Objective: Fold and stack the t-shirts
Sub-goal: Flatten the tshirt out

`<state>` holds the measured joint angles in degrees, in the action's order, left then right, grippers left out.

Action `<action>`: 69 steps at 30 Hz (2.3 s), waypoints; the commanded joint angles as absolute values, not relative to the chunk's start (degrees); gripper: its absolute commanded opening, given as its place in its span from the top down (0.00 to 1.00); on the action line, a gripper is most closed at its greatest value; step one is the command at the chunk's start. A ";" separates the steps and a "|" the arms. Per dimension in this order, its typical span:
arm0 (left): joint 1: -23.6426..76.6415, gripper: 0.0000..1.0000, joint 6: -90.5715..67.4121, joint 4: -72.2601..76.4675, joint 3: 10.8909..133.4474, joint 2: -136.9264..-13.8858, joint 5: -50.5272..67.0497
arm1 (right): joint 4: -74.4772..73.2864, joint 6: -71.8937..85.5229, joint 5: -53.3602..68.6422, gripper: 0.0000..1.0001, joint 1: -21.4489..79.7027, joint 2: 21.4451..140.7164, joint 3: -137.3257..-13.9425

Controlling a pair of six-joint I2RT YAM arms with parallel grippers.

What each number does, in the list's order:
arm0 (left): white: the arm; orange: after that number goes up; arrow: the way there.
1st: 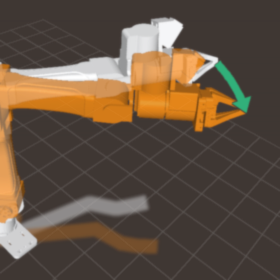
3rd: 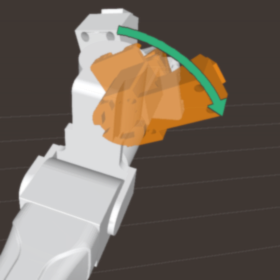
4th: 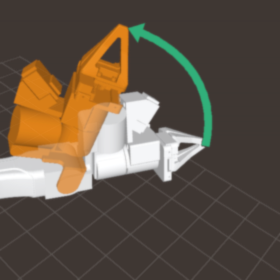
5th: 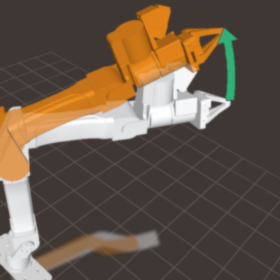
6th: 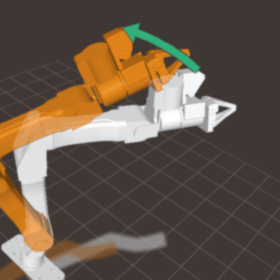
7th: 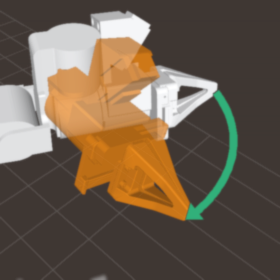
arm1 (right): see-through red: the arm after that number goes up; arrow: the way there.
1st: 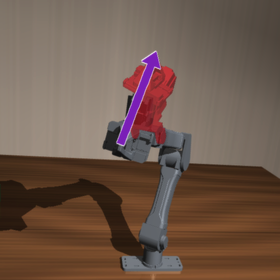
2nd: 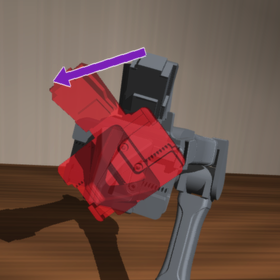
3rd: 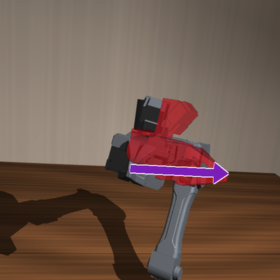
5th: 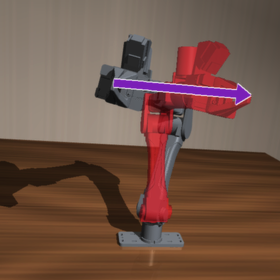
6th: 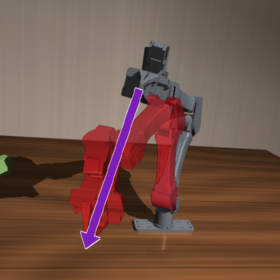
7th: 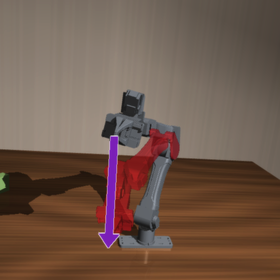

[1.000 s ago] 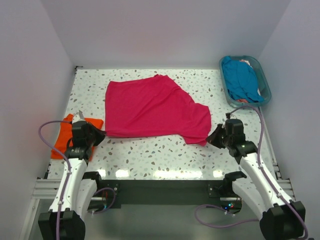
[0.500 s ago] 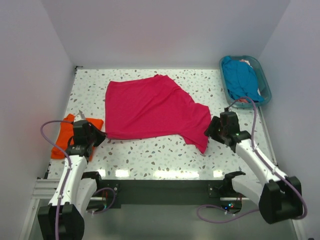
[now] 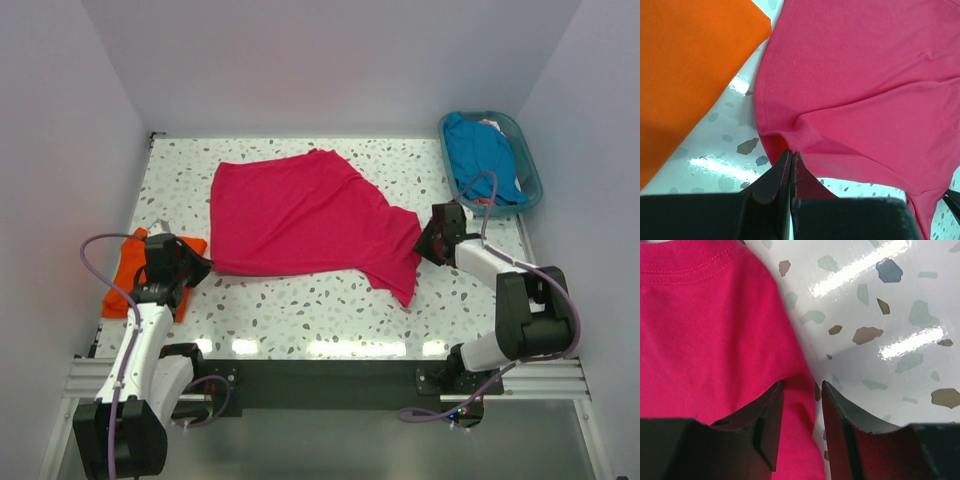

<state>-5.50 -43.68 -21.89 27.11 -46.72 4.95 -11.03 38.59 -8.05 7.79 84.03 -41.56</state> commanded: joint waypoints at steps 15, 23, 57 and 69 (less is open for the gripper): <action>-5.54 1.00 -38.77 -19.77 35.14 -47.20 6.42 | -11.32 37.80 -9.58 1.00 6.86 78.86 -49.21; -5.63 1.00 -36.04 -23.38 51.20 -43.51 3.34 | -26.00 33.05 -9.76 1.00 6.68 62.32 -66.41; -5.89 1.00 -44.03 6.50 101.10 -90.65 18.61 | -19.25 26.98 3.25 1.00 6.59 100.23 -124.92; -9.84 1.00 -48.08 4.12 123.60 -106.73 26.19 | -17.93 30.49 2.46 1.00 5.19 109.18 -138.19</action>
<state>-8.14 -46.15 -1.15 125.29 -112.92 23.44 -22.48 29.28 2.57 6.04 114.80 -140.42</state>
